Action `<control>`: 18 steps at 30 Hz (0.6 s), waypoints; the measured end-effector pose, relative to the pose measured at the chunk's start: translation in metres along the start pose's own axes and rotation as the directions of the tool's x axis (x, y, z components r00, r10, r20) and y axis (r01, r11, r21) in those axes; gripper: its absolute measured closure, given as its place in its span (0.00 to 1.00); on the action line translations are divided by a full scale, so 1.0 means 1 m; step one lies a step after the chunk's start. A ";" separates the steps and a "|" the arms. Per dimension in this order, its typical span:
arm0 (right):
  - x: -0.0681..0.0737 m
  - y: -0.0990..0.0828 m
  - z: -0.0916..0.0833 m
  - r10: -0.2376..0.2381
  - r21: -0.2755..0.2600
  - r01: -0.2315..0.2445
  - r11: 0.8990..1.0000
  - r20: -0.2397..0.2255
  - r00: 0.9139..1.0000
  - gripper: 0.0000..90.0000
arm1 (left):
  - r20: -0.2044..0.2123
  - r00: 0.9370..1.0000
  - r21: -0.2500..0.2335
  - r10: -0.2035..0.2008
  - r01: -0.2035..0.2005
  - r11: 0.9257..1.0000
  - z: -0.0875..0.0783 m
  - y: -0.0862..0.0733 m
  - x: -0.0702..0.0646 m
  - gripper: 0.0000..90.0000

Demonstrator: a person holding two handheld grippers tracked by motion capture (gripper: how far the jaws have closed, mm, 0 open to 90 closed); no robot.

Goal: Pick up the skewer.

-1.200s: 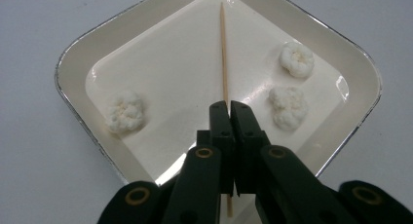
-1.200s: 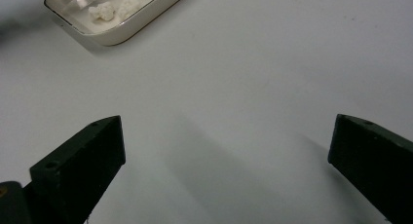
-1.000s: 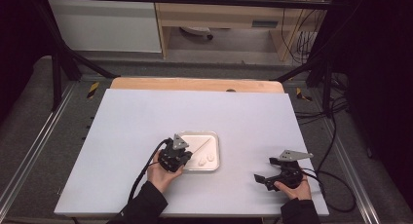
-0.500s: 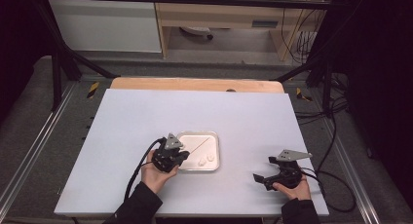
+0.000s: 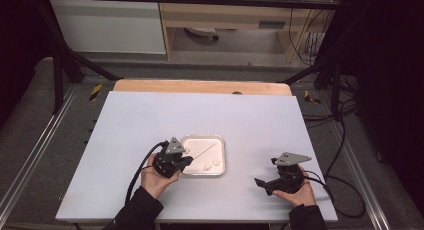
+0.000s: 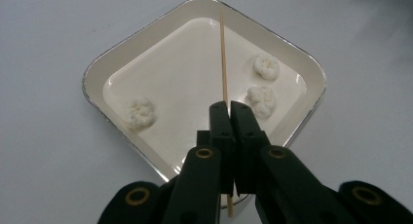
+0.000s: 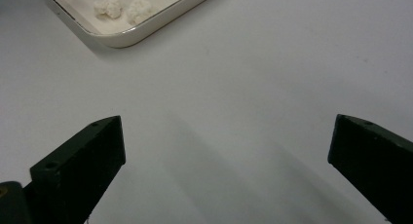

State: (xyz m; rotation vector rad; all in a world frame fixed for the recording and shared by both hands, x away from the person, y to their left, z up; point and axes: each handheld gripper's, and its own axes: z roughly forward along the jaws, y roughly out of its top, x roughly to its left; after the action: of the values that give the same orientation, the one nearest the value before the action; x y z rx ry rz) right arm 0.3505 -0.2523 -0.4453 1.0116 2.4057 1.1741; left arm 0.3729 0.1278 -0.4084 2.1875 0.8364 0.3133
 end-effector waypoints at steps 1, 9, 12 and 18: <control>0.003 0.003 0.001 -0.021 0.001 0.021 1.000 0.004 1.000 0.01 | 0.005 1.000 0.001 0.001 -0.001 1.000 0.000 0.000 0.000 0.99; 0.016 0.014 0.004 -0.114 0.020 0.114 0.993 0.026 0.993 0.01 | 0.037 0.999 0.008 0.025 -0.025 1.000 -0.003 0.003 0.000 0.99; 0.022 0.018 0.006 -0.163 0.033 0.162 0.986 0.037 0.986 0.01 | 0.048 0.998 0.015 0.043 -0.044 0.999 -0.004 0.005 -0.001 0.99; 0.031 0.023 0.007 -0.241 0.060 0.237 0.970 0.052 0.969 0.01 | 0.061 0.996 0.022 0.071 -0.073 0.997 -0.004 0.011 -0.006 0.99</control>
State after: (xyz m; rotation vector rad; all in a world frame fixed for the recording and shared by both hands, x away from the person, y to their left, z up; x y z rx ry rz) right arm 0.3428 -0.2170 -0.4306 0.7333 2.4412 0.9870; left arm 0.3715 0.1202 -0.3977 2.2416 0.7328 0.2724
